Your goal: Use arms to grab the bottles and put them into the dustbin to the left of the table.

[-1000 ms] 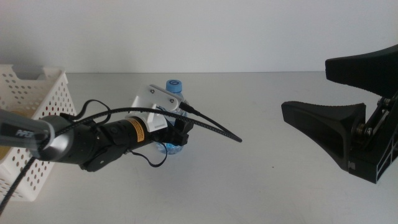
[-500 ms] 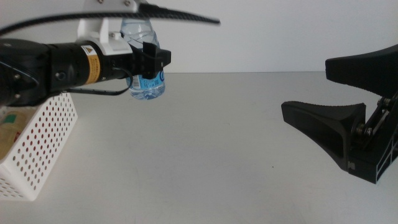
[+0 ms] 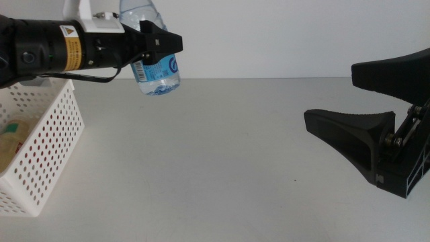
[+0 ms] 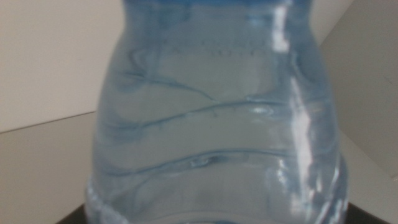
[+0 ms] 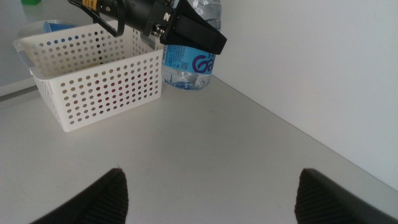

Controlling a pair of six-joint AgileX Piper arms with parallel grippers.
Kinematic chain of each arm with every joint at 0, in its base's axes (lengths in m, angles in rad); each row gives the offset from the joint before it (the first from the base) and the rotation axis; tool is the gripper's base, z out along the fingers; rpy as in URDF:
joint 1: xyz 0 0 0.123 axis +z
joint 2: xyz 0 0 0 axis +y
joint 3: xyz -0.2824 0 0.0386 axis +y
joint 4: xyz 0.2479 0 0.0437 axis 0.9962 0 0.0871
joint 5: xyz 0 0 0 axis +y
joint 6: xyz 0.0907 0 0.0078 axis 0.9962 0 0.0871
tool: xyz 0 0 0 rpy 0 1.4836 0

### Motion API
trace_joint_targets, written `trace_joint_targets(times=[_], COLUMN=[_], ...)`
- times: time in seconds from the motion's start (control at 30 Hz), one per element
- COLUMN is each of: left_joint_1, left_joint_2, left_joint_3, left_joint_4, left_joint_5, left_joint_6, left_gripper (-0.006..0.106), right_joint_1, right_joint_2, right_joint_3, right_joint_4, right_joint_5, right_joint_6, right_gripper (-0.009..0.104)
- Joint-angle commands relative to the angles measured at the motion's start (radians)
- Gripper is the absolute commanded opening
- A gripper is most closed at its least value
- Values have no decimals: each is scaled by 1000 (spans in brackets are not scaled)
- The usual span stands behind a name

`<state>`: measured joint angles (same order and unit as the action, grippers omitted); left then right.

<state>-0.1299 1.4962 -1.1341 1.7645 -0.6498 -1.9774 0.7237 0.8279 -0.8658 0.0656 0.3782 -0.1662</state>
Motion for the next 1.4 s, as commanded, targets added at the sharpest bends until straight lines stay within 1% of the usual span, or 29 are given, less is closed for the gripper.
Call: trace_joint_targets(times=[0.0, 0.17, 0.2, 0.27, 0.37, 0.43, 0.47, 0.5, 0.53, 0.57, 0.63, 0.7, 0.73, 0.77, 0.8, 0.83, 0.87, 0.93, 1.13, 1.27, 1.37], left_joint_1=[-67, -222, -242, -277, -335, -386, -407, -427, -436, -435, -399, -333, -292, -256, -211, -166, -129, -41, 172, 281, 354], left_joint_2=[-66, -87, -87, -87, -95, -106, -108, -108, -108, -108, -108, -108, -108, -108, -108, -106, -106, -97, -14, 64, 116], left_joint_3=[-44, -44, -44, -43, -38, -35, -41, -57, -81, -106, -176, -234, -260, -285, -306, -325, -339, -368, -467, -544, -600], left_joint_4=[72, 72, 58, -41, -303, -537, -636, -770, -942, -1070, -1376, -1604, -1712, -1787, -1870, -1936, -1981, -2019, -2005, -2004, -2000], left_joint_5=[64, 273, 303, 353, 483, 673, 760, 867, 965, 1036, 1192, 1311, 1357, 1390, 1427, 1463, 1494, 1572, 1795, 1913, 1967], left_joint_6=[1, 134, 165, 258, 528, 811, 980, 1156, 1322, 1446, 1735, 1960, 2060, 2136, 2187, 2218, 2234, 2254, 2292, 2313, 2362], left_gripper=[2, 10, 11, 12, 12, 12, 11, 10, 9, 7, 2, -1, -2, -2, -2, -2, -2, -2, -2, -2, -2], right_joint_1=[3, 3, 3, 3, 3, 3, 3, 3, 3, 3, 3, 3, 3, 3, 3, 3, 3, 3, 3, 3, 3], right_joint_2=[-6, -6, -6, -6, -6, -6, -5, -5, -5, -5, -5, -5, -5, -5, -5, -5, -5, -5, -5, -5, -5], right_joint_3=[-33, -33, -33, -33, -33, -33, -33, -33, -33, -33, -33, -33, -33, -33, -33, -33, -33, -33, -33, -33, -33], right_joint_4=[-8, -8, -8, -8, -8, -8, -8, -8, -8, -8, -8, -8, -8, -8, -8, -8, -8, -8, -8, -8, -8], right_joint_5=[-76, -78, -78, -78, -78, -78, -78, -78, -78, -78, -78, -78, -78, -78, -78, -78, -78, -78, -78, -78, -78], right_joint_6=[-8, -8, -8, -8, -8, -8, -8, -8, -8, -8, -8, -8, -8, -8, -8, -8, -8, -8, -8, -8, -8], right_gripper=[87, 87, 87, 87, 87, 87, 87, 87, 87, 87, 87, 87, 87, 87, 87, 87, 87, 87, 87, 87, 87])
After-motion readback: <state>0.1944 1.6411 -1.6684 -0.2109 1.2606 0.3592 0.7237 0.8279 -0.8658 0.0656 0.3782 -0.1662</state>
